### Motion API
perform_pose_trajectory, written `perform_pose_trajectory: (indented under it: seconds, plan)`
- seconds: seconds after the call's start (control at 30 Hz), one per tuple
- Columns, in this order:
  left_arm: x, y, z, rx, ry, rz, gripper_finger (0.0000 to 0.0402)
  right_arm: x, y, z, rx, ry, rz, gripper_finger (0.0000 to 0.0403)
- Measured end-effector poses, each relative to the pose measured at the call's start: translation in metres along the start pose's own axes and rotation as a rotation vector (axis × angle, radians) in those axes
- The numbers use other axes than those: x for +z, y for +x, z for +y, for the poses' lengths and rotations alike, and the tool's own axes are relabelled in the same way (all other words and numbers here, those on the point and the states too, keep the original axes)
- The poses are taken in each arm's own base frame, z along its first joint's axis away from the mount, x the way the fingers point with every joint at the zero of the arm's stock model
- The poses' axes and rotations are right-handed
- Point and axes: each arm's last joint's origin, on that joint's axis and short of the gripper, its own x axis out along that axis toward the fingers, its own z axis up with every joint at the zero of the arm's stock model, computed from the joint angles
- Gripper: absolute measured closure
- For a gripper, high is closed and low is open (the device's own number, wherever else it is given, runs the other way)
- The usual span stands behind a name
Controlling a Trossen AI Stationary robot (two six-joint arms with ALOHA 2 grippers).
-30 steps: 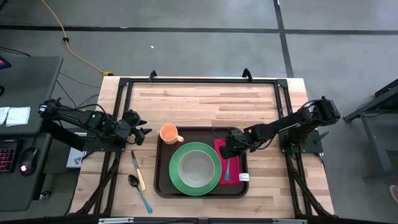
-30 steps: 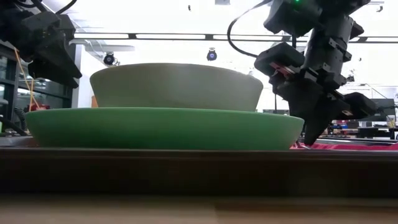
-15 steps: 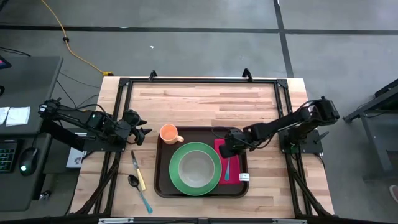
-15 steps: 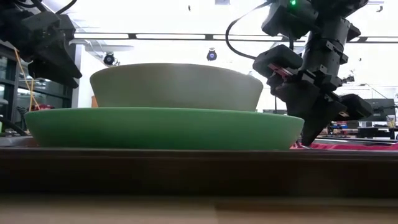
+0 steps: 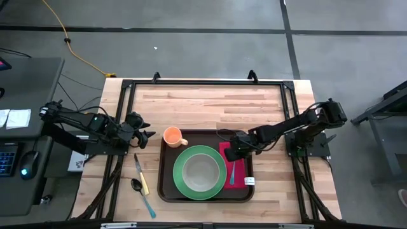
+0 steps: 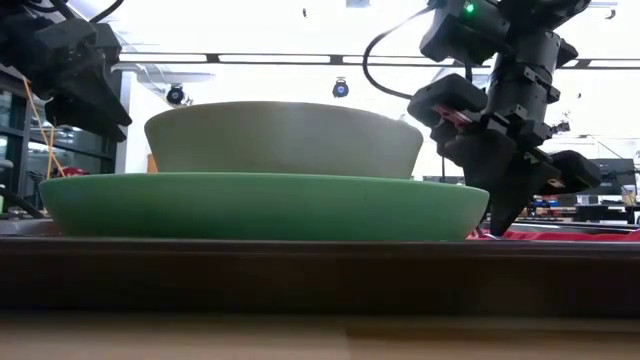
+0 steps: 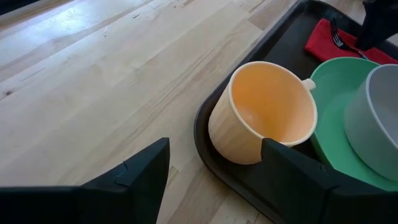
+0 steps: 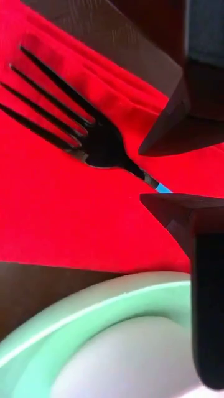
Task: Set up tray
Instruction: Put the blue fork on the red table napkin
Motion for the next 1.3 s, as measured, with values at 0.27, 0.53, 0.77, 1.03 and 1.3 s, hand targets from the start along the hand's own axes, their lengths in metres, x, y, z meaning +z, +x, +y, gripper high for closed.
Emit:
perform_pose_trajectory:
  seconds: [0.27,0.53,0.77,1.03,1.3]
  plan:
    - [0.0000,0.0000,0.0000,0.000,0.000,0.000,0.0119,0.0008,-0.0001,-0.0004,-0.004,0.006,-0.008,0.0318]
    - [0.0000,0.0000,0.0000,0.000,0.000,0.000,0.0119,0.0032,-0.0004,0.0016,0.019,0.014,-0.021,0.0318]
    - [0.0000,0.0000,0.0000,0.000,0.000,0.000,0.0118,0.0046,-0.0006,0.0013,0.020,0.017,-0.013,0.0318]
    - [0.0000,0.0000,0.0000,0.000,0.023,0.000,0.0121,0.0031,-0.0004,-0.0002,0.005,0.017,0.011,0.0318]
    - [0.0000,0.0000,0.0000,0.000,0.023,0.000,0.0117,0.0034,-0.0004,-0.0015,-0.011,0.022,-0.010,0.0318]
